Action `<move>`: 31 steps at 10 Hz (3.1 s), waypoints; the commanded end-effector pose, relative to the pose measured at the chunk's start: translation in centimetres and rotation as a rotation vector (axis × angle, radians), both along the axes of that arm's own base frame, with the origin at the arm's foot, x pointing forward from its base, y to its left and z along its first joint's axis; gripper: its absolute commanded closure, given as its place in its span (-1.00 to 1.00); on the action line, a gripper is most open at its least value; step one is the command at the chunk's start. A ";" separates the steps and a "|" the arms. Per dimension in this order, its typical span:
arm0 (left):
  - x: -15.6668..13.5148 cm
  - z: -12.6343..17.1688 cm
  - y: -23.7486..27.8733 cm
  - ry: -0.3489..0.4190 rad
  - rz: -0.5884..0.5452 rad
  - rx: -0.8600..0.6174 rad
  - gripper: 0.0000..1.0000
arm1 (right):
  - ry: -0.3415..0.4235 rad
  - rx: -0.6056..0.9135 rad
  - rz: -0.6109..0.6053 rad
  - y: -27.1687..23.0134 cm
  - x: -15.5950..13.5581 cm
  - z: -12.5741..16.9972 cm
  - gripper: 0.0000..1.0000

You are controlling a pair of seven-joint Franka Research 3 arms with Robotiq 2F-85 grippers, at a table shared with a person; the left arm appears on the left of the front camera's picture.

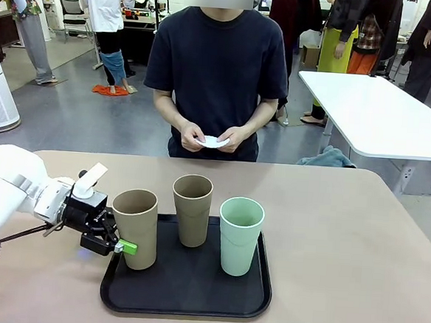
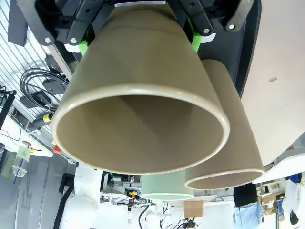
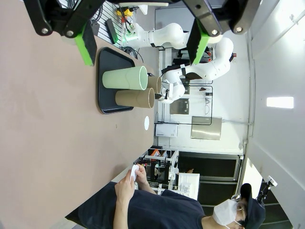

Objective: Place coasters on the table and set cups on them.
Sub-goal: Pick up one Reusable plastic cup and place it on a coaster set by the human.

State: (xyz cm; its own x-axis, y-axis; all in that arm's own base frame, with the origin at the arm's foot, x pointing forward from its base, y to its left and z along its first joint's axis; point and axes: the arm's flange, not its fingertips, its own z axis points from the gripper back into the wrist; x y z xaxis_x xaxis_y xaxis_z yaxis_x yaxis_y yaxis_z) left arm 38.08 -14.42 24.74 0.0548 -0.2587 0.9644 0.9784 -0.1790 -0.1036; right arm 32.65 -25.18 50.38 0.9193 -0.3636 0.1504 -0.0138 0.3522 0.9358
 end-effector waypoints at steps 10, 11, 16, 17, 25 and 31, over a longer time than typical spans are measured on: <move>-1.0 18.8 4.7 -0.108 0.216 -0.087 0.45 | -0.007 0.010 0.004 -0.1 0.0 0.0 -1.00; -1.0 18.8 4.7 -0.108 0.216 -0.087 0.45 | -0.007 0.010 0.004 -0.1 0.0 0.0 -1.00; 3.7 20.2 10.4 -0.111 0.272 -0.132 -0.70 | -0.007 0.010 0.004 -0.1 0.0 0.0 -1.00; 5.3 20.0 13.3 -0.102 0.271 -0.118 -0.70 | -0.007 0.010 0.004 -0.1 0.0 0.0 -1.00; 12.5 16.9 29.8 -0.097 0.529 0.040 -0.70 | -0.007 0.010 0.004 -0.1 0.0 0.0 -1.00; 12.2 16.7 29.2 -0.078 0.511 0.004 -0.70 | -0.007 0.010 0.004 -0.1 0.0 0.0 -1.00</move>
State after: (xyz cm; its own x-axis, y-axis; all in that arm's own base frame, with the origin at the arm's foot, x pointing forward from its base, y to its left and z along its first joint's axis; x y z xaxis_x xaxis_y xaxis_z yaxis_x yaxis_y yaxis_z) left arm 50.38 14.63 41.29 0.1050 -0.2239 0.9689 0.9453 0.3249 -0.0273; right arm 32.62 -25.22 50.36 0.9190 -0.3648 0.1497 -0.0125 0.3525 0.9357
